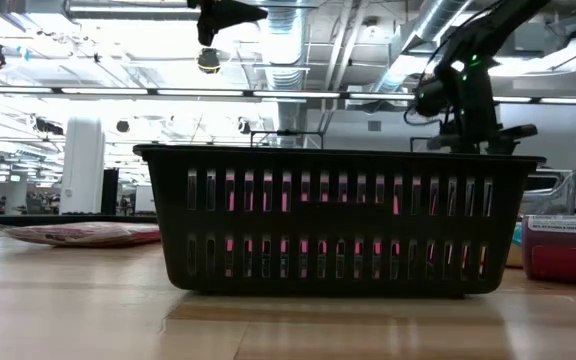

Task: Pick & Place Food Item
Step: Put the top red food coloring bottle into the transparent bin, then put the red food coloring bottle into the transparent bin

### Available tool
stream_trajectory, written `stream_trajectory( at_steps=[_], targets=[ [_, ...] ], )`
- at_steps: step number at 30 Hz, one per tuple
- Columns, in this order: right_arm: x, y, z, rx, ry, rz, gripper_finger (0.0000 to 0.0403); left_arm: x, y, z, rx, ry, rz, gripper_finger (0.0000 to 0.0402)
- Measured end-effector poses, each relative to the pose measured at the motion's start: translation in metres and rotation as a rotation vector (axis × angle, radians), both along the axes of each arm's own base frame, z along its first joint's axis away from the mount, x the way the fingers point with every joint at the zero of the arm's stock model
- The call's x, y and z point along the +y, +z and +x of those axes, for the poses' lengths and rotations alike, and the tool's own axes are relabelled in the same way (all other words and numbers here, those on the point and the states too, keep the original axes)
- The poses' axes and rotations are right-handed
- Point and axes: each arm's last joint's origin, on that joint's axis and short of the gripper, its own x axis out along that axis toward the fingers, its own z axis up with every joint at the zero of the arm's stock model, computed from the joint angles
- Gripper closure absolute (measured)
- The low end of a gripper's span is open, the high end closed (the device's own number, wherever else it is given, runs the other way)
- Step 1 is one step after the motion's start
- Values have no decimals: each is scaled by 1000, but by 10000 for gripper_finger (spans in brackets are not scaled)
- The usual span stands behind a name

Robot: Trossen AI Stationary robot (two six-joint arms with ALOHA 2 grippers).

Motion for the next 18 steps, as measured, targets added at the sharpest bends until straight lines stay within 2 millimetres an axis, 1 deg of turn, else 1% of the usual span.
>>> stream_trajectory(
  at_steps=[3,5,7,9,12,15,18],
  targets=[
    [5,13,-4,-37,21,-49,198,0,0,0,-2,0,0,170],
    [11,23,-8,-64,22,-81,183,0,0,0,-1,0,5,170],
    [20,34,-12,-98,33,-98,176,0,0,0,-1,-1,7,170],
    [34,46,-13,-164,88,-102,175,0,0,0,0,-1,8,170],
    [67,63,-7,-289,269,-70,182,0,0,0,1,-1,9,170],
    [107,78,-1,-413,457,-19,197,0,0,0,4,-3,25,170],
    [148,87,2,-491,582,32,216,0,0,0,10,-4,32,170]
  ],
)
